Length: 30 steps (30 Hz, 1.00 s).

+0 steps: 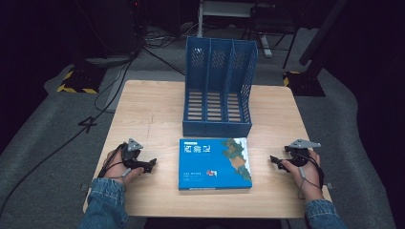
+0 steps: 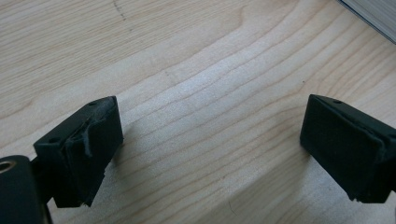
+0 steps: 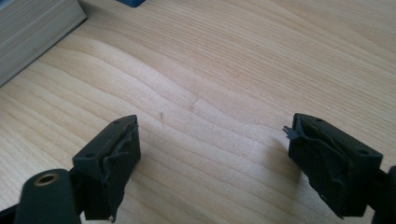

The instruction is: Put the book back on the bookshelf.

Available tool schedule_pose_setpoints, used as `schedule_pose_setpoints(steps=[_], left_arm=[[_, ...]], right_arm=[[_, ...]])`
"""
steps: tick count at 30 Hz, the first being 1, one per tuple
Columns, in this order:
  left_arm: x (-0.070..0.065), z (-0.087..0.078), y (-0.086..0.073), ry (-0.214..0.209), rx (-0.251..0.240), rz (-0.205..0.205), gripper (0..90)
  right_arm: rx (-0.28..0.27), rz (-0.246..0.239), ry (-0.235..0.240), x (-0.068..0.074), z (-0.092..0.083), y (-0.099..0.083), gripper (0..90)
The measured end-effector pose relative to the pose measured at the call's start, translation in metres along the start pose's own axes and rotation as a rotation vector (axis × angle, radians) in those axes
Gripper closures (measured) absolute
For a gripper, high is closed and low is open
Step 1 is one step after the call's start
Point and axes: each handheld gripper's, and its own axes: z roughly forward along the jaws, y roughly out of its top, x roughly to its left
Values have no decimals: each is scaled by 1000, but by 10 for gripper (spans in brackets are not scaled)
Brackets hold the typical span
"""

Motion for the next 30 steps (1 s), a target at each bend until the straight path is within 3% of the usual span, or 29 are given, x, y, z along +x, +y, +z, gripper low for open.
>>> schedule_pose_setpoints(steps=[2, 4, 8, 11, 19, 30], left_arm=[[2, 0, 2, -9, 11, 3, 66], [2, -2, 5, -14, 14, 10, 144], [4, -8, 12, -11, 75, -17, 263], [5, -14, 17, -31, 38, -45, 289], [0, -31, 34, -60, -52, -62, 308], [-38, -38, 57, -205, -152, -36, 315]], right_arm=[[0, 0, 1, 0, 0, 0, 175], [-2, -4, 4, -1, 0, 0, 174], [-3, -5, 4, -1, 0, 0, 174], [-2, -2, 2, -1, 0, 0, 175], [-2, -2, -1, -1, 1, 0, 174], [-2, -3, 0, -1, 1, 0, 174]])
